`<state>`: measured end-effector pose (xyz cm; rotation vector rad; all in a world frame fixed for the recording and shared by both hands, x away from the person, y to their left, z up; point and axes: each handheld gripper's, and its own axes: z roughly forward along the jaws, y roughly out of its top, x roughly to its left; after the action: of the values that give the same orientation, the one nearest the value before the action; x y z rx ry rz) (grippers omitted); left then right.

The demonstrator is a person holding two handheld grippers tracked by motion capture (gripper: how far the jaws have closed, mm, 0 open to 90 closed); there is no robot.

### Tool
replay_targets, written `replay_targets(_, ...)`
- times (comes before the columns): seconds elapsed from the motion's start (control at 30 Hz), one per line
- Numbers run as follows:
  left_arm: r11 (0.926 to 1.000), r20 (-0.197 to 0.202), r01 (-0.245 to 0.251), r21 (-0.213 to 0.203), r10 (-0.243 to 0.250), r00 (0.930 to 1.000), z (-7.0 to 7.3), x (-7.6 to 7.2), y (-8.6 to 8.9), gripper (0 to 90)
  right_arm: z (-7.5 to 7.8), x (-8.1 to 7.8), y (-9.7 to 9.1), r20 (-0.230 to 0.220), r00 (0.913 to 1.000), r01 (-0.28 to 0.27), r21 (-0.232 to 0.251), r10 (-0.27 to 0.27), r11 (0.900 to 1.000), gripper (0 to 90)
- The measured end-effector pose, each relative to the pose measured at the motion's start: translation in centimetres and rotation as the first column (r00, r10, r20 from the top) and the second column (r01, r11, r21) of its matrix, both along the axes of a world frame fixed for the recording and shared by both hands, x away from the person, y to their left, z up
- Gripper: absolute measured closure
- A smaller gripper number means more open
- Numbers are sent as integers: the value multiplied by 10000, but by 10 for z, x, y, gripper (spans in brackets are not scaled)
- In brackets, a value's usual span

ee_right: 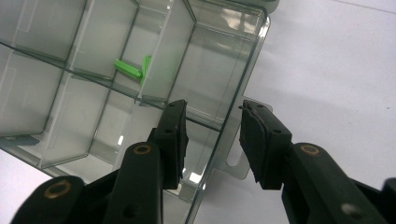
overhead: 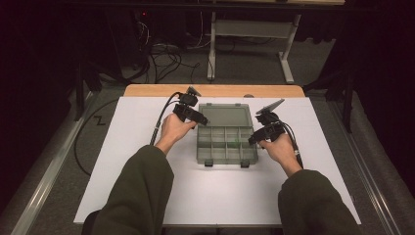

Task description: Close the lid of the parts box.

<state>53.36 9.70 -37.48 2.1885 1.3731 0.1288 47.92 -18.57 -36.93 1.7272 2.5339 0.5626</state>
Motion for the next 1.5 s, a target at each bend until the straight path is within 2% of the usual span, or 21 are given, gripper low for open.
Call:
replay_targets(0.27,9950,-853,-658,-750,594,9946,-16,13,1,368,1,2,1,-149,9998,98,-56,-99,9999,632)
replay_targets(0.37,9923,-886,-783,-963,698,9936,-17,15,2,368,1,2,1,-151,9998,94,-49,-95,9999,632)
replay_targets(0.43,9917,-799,-848,-966,772,9938,-18,16,1,362,1,2,1,-160,9998,87,-64,-88,9999,632)
replay_targets(0.67,9891,-1022,-822,-1225,698,9923,-23,18,0,357,1,1,2,-144,9998,134,-70,-135,9999,632)
replay_targets(0.8,9902,-936,-827,-1127,723,9930,-26,19,-2,383,1,1,2,-118,9998,137,-65,-138,9999,632)
replay_targets(1.03,9844,-1363,-1034,-1420,840,9871,-33,25,-1,395,1,1,2,-138,9998,156,-68,-157,9999,632)
replay_targets(1.27,9831,-1444,-1056,-1499,839,9860,-35,26,-2,371,1,1,2,-135,9998,158,-76,-159,9998,632)
replay_targets(1.5,9869,-1146,-907,-1334,755,9905,-31,23,-2,412,1,1,2,-120,9998,144,-72,-145,9999,632)
